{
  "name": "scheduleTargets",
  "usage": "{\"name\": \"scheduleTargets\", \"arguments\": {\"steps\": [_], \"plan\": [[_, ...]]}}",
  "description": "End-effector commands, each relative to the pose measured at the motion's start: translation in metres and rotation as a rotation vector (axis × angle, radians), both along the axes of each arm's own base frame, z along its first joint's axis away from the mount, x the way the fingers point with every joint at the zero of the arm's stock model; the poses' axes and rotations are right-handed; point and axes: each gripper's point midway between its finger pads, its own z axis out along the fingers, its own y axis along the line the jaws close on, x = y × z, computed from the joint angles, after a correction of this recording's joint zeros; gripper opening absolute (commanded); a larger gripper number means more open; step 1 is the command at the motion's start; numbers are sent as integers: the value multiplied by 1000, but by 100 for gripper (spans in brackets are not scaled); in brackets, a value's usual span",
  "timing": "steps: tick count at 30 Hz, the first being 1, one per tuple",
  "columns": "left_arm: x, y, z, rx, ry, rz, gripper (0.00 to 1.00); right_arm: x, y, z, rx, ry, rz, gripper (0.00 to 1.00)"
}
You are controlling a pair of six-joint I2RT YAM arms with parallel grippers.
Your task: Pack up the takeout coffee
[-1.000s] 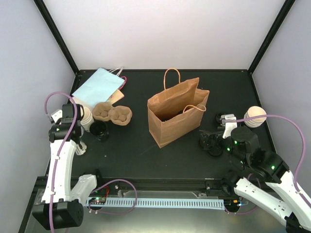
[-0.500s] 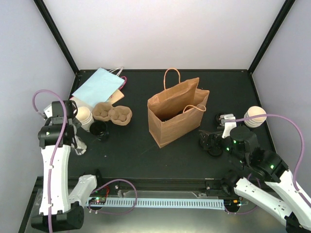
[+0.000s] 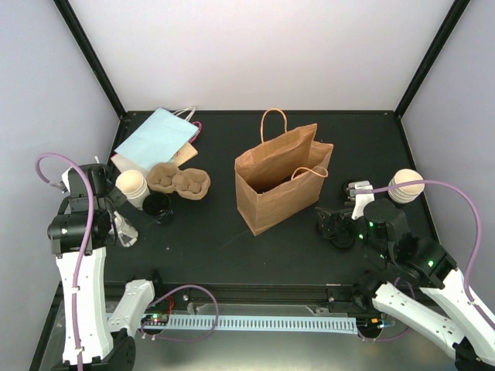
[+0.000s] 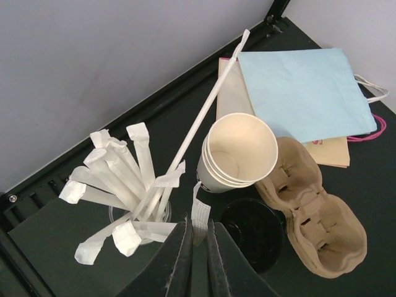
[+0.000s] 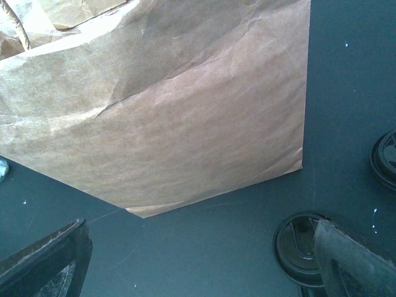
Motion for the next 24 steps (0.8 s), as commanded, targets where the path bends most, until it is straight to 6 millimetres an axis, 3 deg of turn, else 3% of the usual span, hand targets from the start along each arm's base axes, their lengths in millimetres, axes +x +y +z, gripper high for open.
{"name": "scheduleTargets", "arguments": {"steps": [1, 8, 19, 24], "plan": [[1, -4, 2, -10, -4, -33, 9, 1, 2, 0, 6, -7, 6, 100], [1, -4, 4, 14, -8, -47, 10, 2, 2, 0, 4, -6, 5, 100], [-11, 9, -23, 66, 17, 20, 11, 2, 4, -1, -1, -2, 12, 100], [-4, 5, -35, 45, 35, -4, 11, 2, 4, -1, -2, -5, 13, 100]]}}
